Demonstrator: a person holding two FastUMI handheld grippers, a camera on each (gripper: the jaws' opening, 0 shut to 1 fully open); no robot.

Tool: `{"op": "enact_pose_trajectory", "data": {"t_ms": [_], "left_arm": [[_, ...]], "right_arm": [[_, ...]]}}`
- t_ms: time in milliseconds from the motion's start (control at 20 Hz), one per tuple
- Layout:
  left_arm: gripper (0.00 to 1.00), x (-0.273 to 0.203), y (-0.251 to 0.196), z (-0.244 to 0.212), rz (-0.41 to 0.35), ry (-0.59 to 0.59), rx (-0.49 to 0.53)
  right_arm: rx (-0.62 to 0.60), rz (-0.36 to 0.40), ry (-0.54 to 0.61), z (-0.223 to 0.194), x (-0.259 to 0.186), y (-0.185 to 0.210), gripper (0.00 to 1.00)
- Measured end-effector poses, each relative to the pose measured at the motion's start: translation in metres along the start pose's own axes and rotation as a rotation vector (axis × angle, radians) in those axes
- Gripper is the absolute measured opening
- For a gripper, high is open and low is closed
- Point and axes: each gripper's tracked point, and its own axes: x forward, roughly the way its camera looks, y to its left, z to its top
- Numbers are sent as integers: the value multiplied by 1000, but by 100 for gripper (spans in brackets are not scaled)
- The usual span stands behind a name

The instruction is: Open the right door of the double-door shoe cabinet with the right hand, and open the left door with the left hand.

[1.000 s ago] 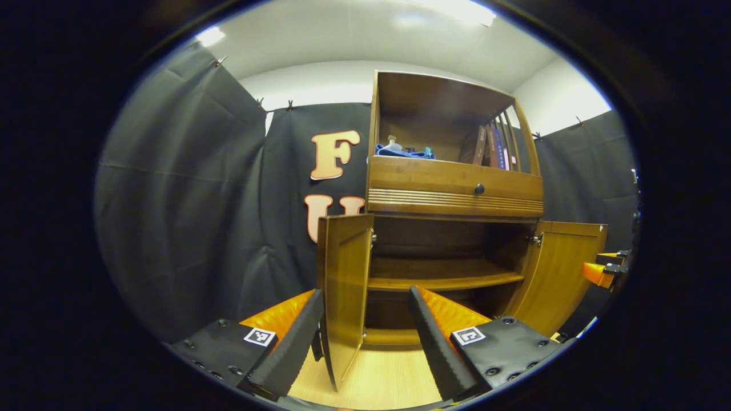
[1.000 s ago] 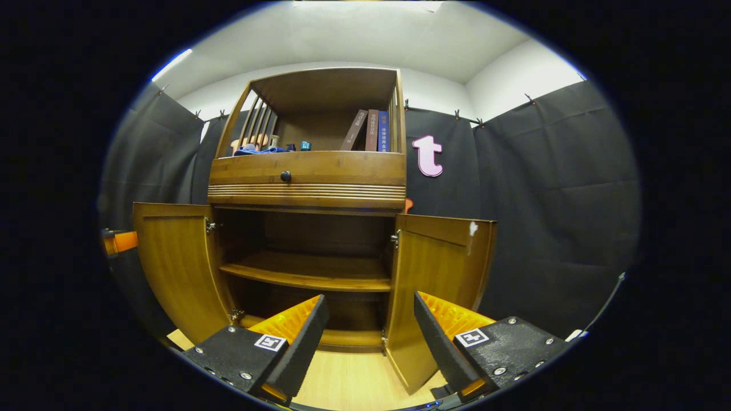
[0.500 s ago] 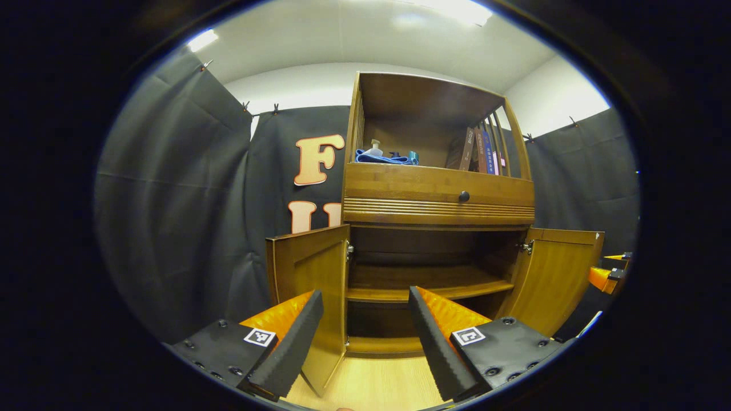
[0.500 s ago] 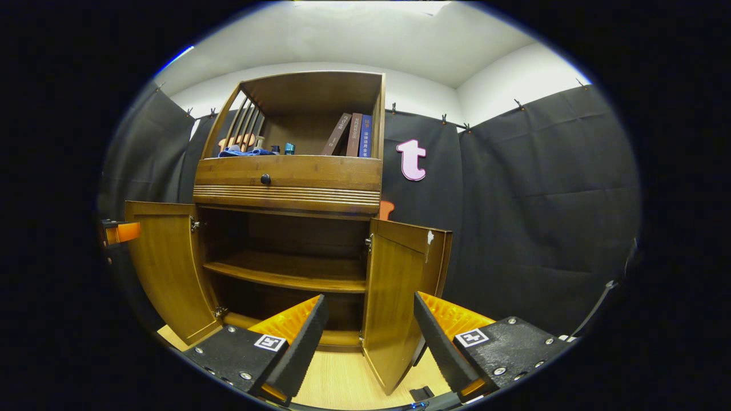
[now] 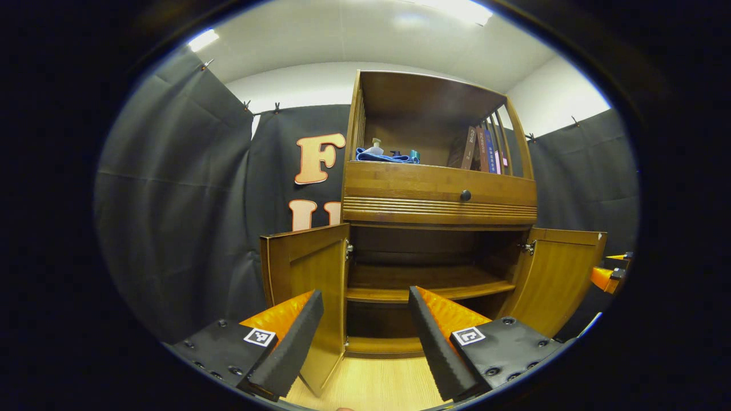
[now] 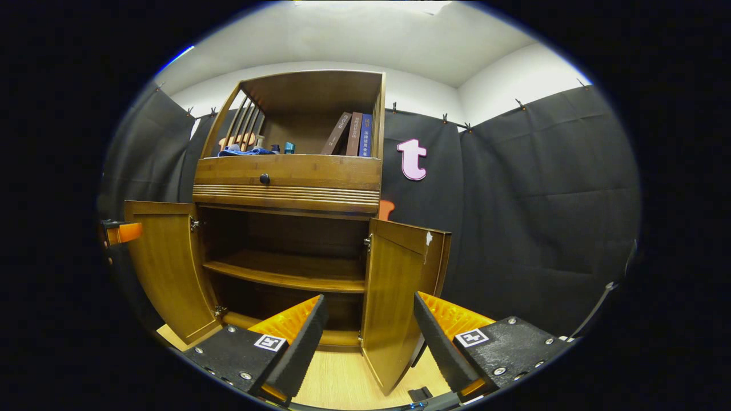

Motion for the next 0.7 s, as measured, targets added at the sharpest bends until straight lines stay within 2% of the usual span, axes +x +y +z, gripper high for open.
{"op": "enact_pose_trajectory", "data": {"t_ms": [700], "left_arm": [[94,6,9,2,21,-6,4]], "right_arm": [[-6,-4,-2,2,4,3,92]]}}
